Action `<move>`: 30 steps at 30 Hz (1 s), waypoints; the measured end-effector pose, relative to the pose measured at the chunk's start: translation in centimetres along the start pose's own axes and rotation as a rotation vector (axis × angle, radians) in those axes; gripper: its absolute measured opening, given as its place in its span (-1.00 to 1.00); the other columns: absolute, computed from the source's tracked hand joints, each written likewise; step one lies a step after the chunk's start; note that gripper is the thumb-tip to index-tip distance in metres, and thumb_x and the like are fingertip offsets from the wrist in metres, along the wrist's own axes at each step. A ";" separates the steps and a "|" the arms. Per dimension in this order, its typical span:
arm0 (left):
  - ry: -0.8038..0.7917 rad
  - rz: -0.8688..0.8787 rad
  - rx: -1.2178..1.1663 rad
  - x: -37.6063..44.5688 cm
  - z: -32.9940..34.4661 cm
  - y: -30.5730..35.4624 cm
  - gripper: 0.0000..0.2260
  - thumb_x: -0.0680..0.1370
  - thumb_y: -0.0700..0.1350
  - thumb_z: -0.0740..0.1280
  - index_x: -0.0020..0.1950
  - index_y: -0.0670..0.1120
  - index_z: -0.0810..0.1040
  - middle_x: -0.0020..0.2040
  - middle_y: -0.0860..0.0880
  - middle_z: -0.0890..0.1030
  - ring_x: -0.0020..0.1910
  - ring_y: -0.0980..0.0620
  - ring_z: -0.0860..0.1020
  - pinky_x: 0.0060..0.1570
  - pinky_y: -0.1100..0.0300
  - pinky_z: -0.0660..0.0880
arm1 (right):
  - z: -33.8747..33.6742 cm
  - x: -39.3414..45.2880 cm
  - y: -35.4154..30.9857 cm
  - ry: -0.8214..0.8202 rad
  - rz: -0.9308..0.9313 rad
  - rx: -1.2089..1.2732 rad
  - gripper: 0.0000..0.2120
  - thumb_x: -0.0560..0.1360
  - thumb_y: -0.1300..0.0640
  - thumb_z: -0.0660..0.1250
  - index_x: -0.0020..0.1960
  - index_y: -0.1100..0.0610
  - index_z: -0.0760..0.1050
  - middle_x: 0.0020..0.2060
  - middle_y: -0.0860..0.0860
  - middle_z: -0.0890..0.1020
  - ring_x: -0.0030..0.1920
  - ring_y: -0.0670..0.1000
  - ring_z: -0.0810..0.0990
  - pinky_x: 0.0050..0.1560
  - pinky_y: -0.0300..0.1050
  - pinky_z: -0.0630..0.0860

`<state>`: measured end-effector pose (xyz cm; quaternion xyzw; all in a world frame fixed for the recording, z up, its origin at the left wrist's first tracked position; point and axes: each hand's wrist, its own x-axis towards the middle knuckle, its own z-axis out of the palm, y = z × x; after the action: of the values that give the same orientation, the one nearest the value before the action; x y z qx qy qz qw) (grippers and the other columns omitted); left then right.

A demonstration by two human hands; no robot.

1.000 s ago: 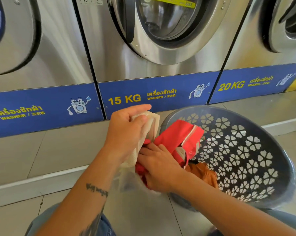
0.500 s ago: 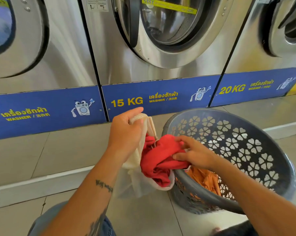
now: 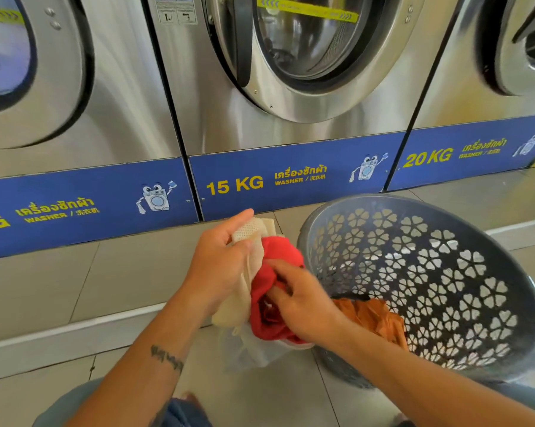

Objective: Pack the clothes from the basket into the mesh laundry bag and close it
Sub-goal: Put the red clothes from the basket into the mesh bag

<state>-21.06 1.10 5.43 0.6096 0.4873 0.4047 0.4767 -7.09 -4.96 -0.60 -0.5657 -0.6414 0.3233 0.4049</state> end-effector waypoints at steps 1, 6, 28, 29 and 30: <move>-0.015 -0.003 -0.010 -0.1 -0.2 -0.3 -0.52 0.54 -0.34 0.23 0.35 0.11 0.53 0.35 0.11 0.53 0.33 0.18 0.45 0.38 0.12 0.37 | 0.8 -0.1 0.4 -0.079 -0.007 -0.037 -0.75 0.51 0.32 0.24 0.05 0.06 0.58 -0.07 -0.04 0.68 -0.04 -0.05 0.62 0.05 -0.12 0.54; -0.028 -0.119 -0.086 -0.8 -1.2 -2.4 -0.48 0.53 -0.37 0.21 0.15 0.25 0.63 0.27 0.04 0.60 0.21 0.01 0.58 0.24 -0.01 0.51 | 4.3 2.1 3.7 -0.284 -0.018 -0.447 -0.63 0.47 -0.04 0.11 0.24 -0.09 0.46 0.23 0.00 0.54 0.19 0.11 0.52 0.18 0.05 0.54; -0.083 -0.345 0.579 -2.5 -4.1 -11.4 -0.47 0.45 -0.28 0.26 0.40 0.04 0.50 0.39 -0.04 0.51 0.22 -0.06 0.56 0.15 0.08 0.54 | 11.9 0.6 8.2 -0.452 0.177 -0.453 -0.31 0.53 0.06 0.20 0.61 -0.05 0.04 0.46 0.00 0.38 0.49 0.11 0.27 0.54 0.15 -0.26; -0.073 -0.334 0.566 -2.4 -4.0 -11.2 -0.48 0.46 -0.28 0.25 0.39 0.04 0.51 0.39 -0.04 0.51 0.17 -0.06 0.58 0.08 0.11 0.56 | 12.3 0.7 8.7 -0.485 0.215 -0.447 -0.33 0.57 0.05 0.15 0.62 -0.09 0.00 0.47 0.01 0.37 0.49 0.13 0.28 0.53 0.15 -0.25; -0.064 -0.329 0.557 -2.1 -4.0 -11.1 -0.49 0.46 -0.29 0.24 0.38 0.04 0.52 0.39 -0.04 0.51 0.11 -0.06 0.61 -0.03 0.14 0.57 | 12.8 0.8 9.3 -0.516 0.265 -0.439 -0.38 0.61 0.02 0.10 0.62 -0.11 0.00 0.50 0.03 0.34 0.50 0.16 0.27 0.53 0.17 -0.16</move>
<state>-27.59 0.54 -4.62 0.6422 0.6559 0.1539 0.3656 -14.16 -2.20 -14.55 -0.6172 -0.6978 0.3596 0.0532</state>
